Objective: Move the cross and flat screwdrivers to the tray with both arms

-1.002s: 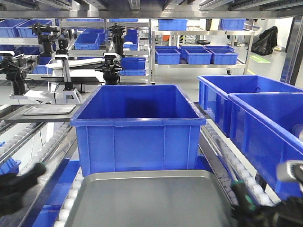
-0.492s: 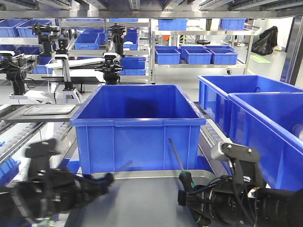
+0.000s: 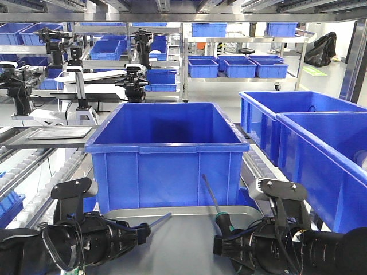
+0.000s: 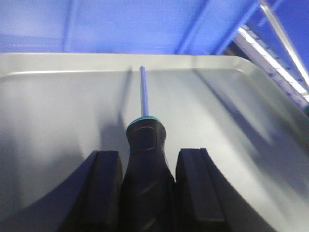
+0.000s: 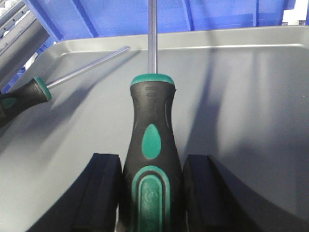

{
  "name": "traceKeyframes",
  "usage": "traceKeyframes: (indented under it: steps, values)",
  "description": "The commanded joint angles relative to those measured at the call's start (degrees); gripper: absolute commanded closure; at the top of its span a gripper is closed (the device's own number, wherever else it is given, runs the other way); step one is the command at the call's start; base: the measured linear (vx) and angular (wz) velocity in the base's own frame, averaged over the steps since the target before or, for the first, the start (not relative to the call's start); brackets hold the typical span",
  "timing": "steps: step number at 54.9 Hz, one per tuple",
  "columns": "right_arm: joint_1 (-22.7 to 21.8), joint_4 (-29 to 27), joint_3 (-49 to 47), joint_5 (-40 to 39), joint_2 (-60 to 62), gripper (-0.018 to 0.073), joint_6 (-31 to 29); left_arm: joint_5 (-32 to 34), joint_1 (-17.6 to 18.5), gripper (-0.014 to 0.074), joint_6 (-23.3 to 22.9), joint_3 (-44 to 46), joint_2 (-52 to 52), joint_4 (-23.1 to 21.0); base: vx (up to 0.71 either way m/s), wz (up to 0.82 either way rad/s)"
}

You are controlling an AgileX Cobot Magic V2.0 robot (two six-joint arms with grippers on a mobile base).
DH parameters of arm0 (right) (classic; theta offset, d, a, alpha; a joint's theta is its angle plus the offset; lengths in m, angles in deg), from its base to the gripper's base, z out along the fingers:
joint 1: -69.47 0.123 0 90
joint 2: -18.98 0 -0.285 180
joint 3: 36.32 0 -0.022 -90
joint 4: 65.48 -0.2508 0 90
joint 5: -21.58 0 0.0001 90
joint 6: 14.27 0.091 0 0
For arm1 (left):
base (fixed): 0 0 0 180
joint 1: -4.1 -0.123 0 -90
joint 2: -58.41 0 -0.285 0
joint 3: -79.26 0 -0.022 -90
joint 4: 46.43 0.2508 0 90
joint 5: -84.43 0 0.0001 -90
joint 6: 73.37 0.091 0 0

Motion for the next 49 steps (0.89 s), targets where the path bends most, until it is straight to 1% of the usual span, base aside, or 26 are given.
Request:
traceKeyframes:
  steps: [1,3,6,9,11,16,20,23,25,27,29,30,34,35,36,37,41,43,45,49]
  values:
    - [-0.14,-0.43,-2.23,-3.54,1.82,0.0143,-0.72,-1.80,0.35,0.0120,0.37,1.95,2.12,-1.37,0.00,0.00]
    - [-0.14,-0.43,-2.23,-3.54,1.82,0.0104,-0.72,-1.80,0.35,0.0074,0.37,1.95,2.12,-1.37,0.00,0.00]
    - [-0.14,-0.43,-2.23,-3.54,1.82,0.0055,-0.78,-1.80,0.35,0.0028,0.37,1.95,2.12,-1.37,0.00,0.00]
    - [-0.14,-0.43,-2.23,-3.42,1.82,0.0022,-1.19,-1.96,0.35,0.0004,0.37,1.95,2.33,-0.98,0.00,0.00]
    - [-0.14,-0.43,-2.23,-3.05,2.05,0.0008,-1.83,-2.30,0.35,0.0000,0.42,1.95,2.68,-0.59,0.00,0.00]
    - [-0.15,0.18,-2.23,-1.70,3.47,0.0008,-4.67,-3.27,0.06,0.0015,0.48,1.95,5.01,2.26,0.00,0.00]
    - [-0.20,1.59,-2.23,0.19,5.96,0.0026,-7.76,-3.45,0.06,0.0055,0.55,1.95,7.82,7.07,0.00,0.00]
    - [-0.20,3.36,-2.23,2.47,8.55,0.0059,-10.02,-4.31,0.06,0.0115,0.42,1.95,11.15,12.11,0.00,0.00]
    - [-0.20,5.20,-2.23,4.57,10.88,0.0094,-10.96,-5.00,0.06,0.0160,-0.03,1.95,13.23,14.70,0.00,0.00]
    - [-0.20,7.17,-2.23,6.51,13.00,0.0153,-10.94,-5.99,0.06,0.0216,-0.79,1.95,15.92,16.96,0.00,0.00]
    - [-0.20,9.16,-2.23,8.63,15.36,0.0220,-10.51,-6.82,0.06,0.0293,-1.84,1.95,18.21,19.48,0.00,0.00]
    - [-0.20,10.43,-2.23,9.96,16.83,0.0265,-10.17,-7.19,0.06,0.0321,-2.26,1.95,19.64,20.35,0.00,0.00]
    - [-0.20,15.36,-2.12,13.96,22.69,0.0463,-8.30,-8.94,0.06,0.0509,-4.45,1.95,24.92,26.52,0.00,0.00]
    - [-0.20,16.67,-2.13,14.74,24.43,0.0519,-7.75,-9.33,0.06,0.0540,-4.80,1.95,25.89,27.69,0.00,0.00]
    - [-0.20,17.94,-2.13,15.52,26.17,0.0557,-7.13,-9.85,0.06,0.0587,-5.50,1.85,27.28,29.45,0.00,0.00]
    - [-0.20,19.07,-2.13,16.08,27.88,0.0574,-6.31,-10.19,0.06,0.0605,-6.33,1.79,28.72,31.20,0.00,0.00]
    - [-0.20,22.29,-1.92,17.10,33.73,0.0573,-2.44,-11.52,0.06,0.0603,-12.22,1.04,33.72,37.57,0.00,0.00]
    - [-0.20,23.66,-1.15,16.84,37.27,0.0571,-0.54,-12.28,0.06,0.0600,-16.03,0.38,35.88,40.49,0.00,0.00]
    - [-0.20,25.02,-0.22,16.59,40.98,0.0569,1.15,-13.11,0.06,0.0596,-20.24,-0.74,38.20,44.48,0.00,0.00]
    - [-0.20,26.91,3.18,16.40,47.63,0.0568,3.50,-14.59,0.06,0.0595,-27.12,-3.86,42.71,52.55,0.00,0.00]
